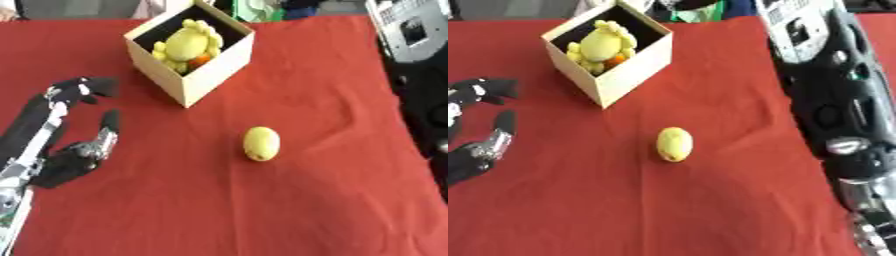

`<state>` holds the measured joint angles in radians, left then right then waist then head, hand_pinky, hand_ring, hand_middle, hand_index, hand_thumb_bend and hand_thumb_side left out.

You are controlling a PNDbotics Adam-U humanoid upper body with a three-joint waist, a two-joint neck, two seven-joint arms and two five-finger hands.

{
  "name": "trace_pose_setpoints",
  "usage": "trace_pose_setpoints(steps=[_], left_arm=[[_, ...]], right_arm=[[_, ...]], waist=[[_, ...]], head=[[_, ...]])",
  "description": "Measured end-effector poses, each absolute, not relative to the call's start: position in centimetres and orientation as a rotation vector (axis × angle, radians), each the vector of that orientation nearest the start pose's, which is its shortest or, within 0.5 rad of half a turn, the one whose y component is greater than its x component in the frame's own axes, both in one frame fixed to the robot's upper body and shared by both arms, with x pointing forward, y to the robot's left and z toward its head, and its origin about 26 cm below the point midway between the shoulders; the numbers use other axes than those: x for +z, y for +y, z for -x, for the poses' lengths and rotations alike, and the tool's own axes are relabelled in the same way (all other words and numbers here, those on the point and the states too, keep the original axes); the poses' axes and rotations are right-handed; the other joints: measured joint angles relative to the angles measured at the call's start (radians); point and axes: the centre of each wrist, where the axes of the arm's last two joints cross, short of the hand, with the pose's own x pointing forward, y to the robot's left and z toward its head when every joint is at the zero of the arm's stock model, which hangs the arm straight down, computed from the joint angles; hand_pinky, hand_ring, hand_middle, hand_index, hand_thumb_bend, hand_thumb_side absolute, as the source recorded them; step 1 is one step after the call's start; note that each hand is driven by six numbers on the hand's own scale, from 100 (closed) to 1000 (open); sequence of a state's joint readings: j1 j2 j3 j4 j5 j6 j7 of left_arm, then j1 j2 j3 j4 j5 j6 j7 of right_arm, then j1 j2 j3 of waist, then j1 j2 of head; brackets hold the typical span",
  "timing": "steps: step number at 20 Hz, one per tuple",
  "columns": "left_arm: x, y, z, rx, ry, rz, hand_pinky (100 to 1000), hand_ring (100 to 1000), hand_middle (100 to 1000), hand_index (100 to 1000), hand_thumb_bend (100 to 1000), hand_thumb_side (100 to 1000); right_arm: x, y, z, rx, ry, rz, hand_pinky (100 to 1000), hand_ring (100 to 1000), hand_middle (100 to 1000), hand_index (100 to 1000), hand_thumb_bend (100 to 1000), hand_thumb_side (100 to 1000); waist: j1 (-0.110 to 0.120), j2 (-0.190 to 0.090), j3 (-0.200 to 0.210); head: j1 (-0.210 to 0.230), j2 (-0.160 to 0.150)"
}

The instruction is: Pick up objects on the table and place them in the box.

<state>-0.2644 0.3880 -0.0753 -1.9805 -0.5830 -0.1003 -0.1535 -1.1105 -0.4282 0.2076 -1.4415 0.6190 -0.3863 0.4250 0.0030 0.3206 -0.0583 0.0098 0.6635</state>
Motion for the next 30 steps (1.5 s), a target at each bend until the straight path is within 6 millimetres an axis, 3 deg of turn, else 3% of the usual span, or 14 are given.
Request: trace_pose_setpoints(steps=[3, 4, 12, 22, 30], left_arm=[[18.4, 25.6, -29.8, -1.014, -2.122, -0.705, 707, 757, 672, 864, 100, 747], [18.4, 25.7, -29.8, -1.014, -2.119, -0.709, 707, 757, 673, 864, 100, 749], [18.3, 25.8, -29.7, -1.022, -2.102, -0.724, 706, 757, 674, 863, 100, 748], [18.3, 25.8, -29.7, -1.027, -2.095, -0.728, 705, 756, 674, 862, 100, 746], [18.5, 25.7, -29.8, -1.034, -2.096, -0.727, 704, 755, 673, 860, 100, 748]], right_arm=[[34.6, -19.2, -40.0, -1.995, 2.496, -0.857, 828, 933, 762, 885, 100, 257], [34.0, -19.8, -39.7, -2.029, 2.482, -0.850, 827, 930, 758, 877, 100, 198], [31.2, -22.5, -38.0, -2.219, 2.381, -0.817, 840, 937, 780, 878, 100, 224], [30.1, -22.6, -37.0, -2.333, 2.176, -0.766, 864, 935, 756, 835, 100, 261], [27.8, -22.1, -36.8, -2.434, 2.162, -0.713, 856, 931, 739, 822, 100, 267]], waist=[[0.000, 0.000, -0.006], [0.000, 0.000, -0.008], [0.001, 0.000, -0.015], [0.000, 0.001, -0.017], [0.001, 0.007, -0.023]], head=[[0.006, 0.003], [0.007, 0.003], [0.009, 0.002], [0.009, -0.002], [0.005, -0.008]])
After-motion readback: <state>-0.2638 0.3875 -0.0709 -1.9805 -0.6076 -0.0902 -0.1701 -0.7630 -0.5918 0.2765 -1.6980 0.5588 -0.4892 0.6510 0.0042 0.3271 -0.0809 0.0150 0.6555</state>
